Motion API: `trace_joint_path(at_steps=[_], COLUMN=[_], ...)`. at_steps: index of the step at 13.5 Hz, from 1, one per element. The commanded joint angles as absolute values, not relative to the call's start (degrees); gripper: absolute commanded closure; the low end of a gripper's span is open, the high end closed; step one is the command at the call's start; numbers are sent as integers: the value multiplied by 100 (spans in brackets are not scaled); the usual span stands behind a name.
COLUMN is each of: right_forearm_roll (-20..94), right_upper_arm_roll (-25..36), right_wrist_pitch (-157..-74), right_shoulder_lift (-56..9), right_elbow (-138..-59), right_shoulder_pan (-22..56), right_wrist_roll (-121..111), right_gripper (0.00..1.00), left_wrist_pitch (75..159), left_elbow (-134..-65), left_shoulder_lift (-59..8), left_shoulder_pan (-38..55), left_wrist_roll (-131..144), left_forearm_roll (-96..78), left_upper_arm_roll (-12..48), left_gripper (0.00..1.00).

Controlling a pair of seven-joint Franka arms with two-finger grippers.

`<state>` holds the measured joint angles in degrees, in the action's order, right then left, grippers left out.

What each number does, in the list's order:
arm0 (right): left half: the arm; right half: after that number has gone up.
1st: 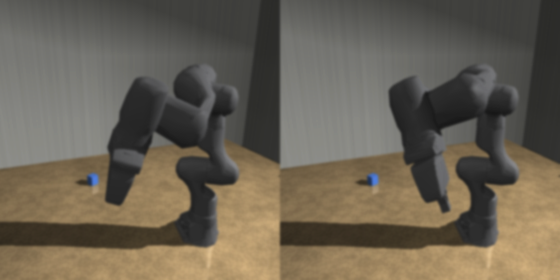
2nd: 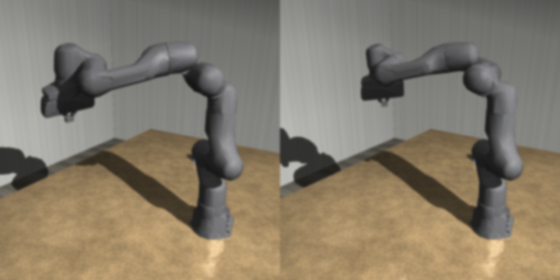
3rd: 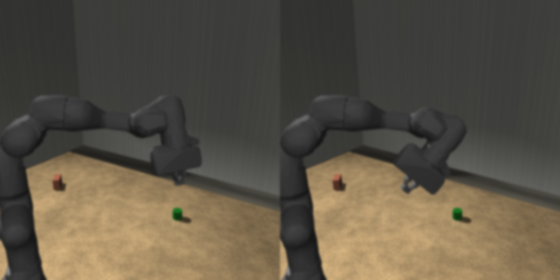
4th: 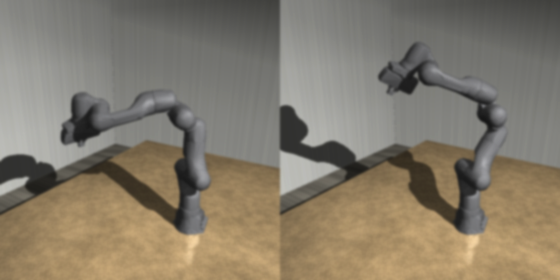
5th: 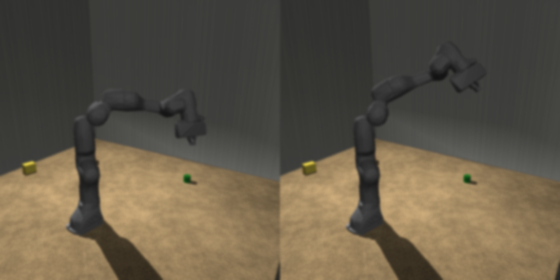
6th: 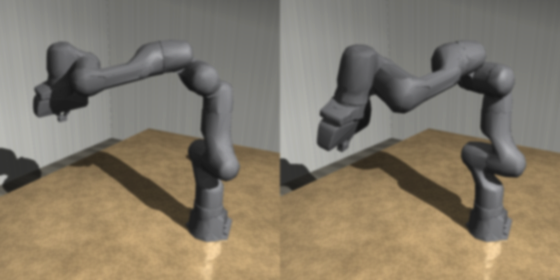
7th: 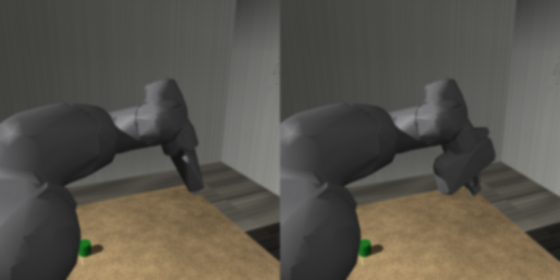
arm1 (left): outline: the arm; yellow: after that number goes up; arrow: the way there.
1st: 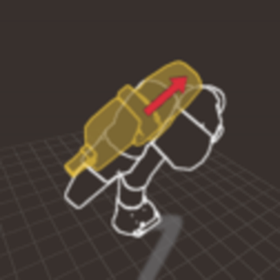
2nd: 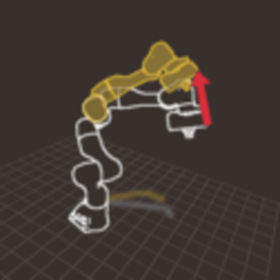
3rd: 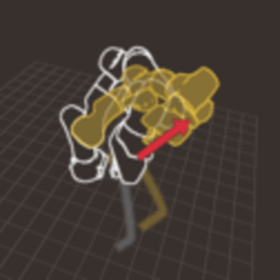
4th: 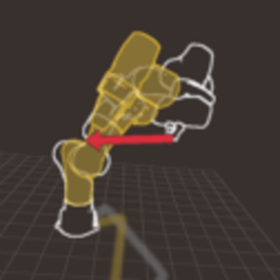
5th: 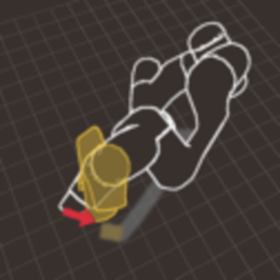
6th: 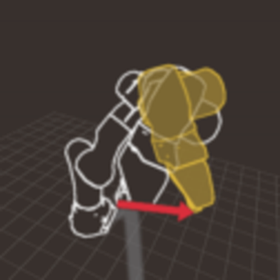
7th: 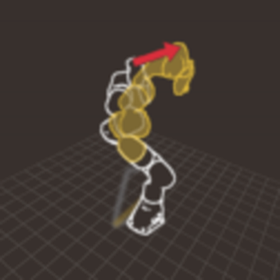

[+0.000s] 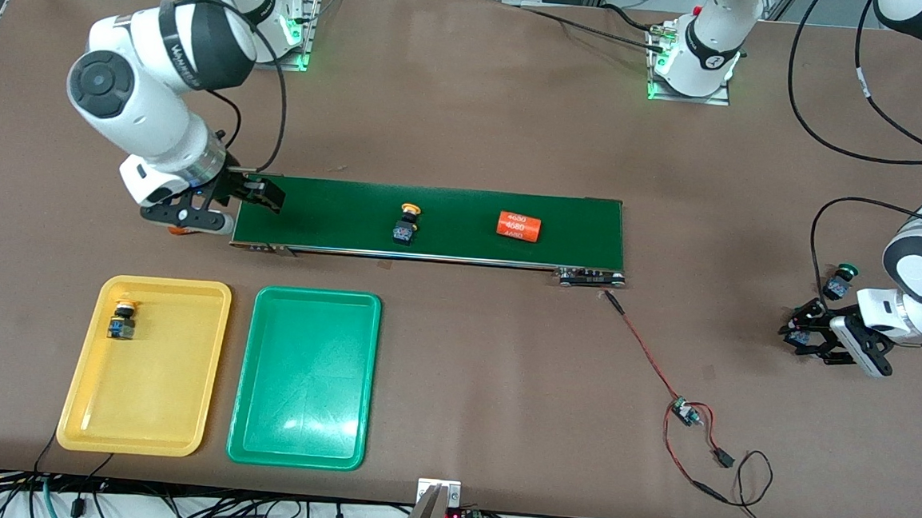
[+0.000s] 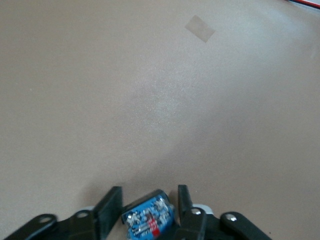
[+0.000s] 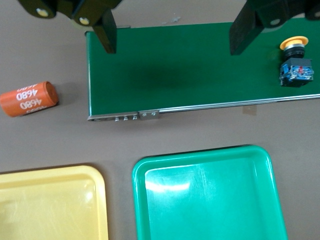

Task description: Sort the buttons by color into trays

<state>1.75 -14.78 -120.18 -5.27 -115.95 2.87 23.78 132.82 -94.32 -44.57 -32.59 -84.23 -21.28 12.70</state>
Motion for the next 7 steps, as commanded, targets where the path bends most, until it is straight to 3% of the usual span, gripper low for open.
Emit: trace_joint_path(at_steps=[1, 3, 7], right_forearm_roll=[35, 35, -140], right_upper_arm_roll=[-1494, -1730, -2152], right_wrist_pitch=[-12540, -12848, -13051], right_shoulder_lift=[-150, -27, -53], right_elbow=[-12214, -12549, -12770], right_shoulder_pan=[457, 466, 483], right_wrist_roll=[2680, 2995, 3945], right_gripper=[0, 0, 0], left_wrist_pitch=[13184, 12991, 12711], left_elbow=[-9562, -9746, -10729], left_shoulder_lift=[-4342, -4106, -3114], left_shoulder_pan=[-3287, -3270, -3051], left_wrist_roll=[-8605, -8543, -7545], left_forearm_roll=[-2303, -2303, -2285], left_upper_arm_roll=[1292, 1309, 1432], left_gripper=[92, 99, 100])
